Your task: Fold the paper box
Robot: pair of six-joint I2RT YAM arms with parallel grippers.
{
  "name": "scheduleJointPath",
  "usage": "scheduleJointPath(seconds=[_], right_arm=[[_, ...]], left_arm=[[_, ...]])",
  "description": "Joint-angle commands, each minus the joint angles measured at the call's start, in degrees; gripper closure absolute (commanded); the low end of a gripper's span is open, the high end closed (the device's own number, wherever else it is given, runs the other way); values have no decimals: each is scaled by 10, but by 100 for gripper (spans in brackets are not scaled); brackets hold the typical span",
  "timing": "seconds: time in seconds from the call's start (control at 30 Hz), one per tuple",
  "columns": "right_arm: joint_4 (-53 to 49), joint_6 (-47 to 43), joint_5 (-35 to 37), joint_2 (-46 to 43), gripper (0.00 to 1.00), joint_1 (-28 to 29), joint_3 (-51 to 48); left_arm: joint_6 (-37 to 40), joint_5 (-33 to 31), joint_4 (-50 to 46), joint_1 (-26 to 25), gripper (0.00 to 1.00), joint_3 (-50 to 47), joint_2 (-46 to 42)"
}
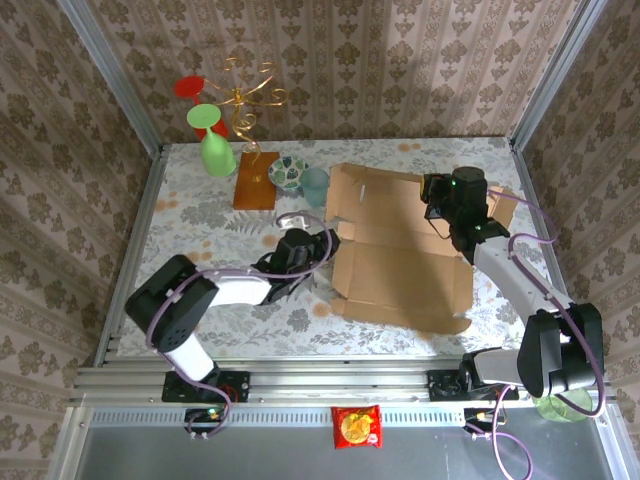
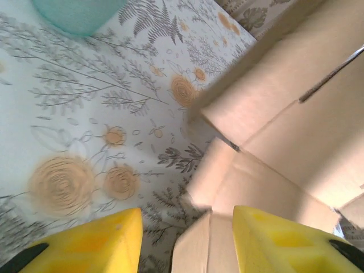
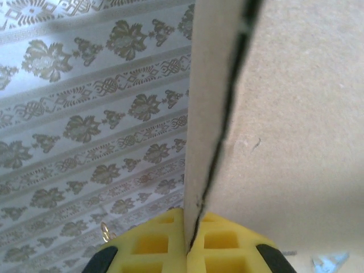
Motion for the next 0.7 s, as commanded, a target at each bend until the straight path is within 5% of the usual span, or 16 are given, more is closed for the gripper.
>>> scheduleJointPath(seconds=[0.0,0.37,0.67], right_arm=[[79,-76,-19,2,100,-6,-25],[131,-104,-64,44,100,-12,-66],[24,-151,-126,86,100,-42,-22]], left_arm=[[-9,21,-41,9,53,-42,-60],[46,18,-232,55,54,-52,-233],[145,135,-253,152,61,30,-167]])
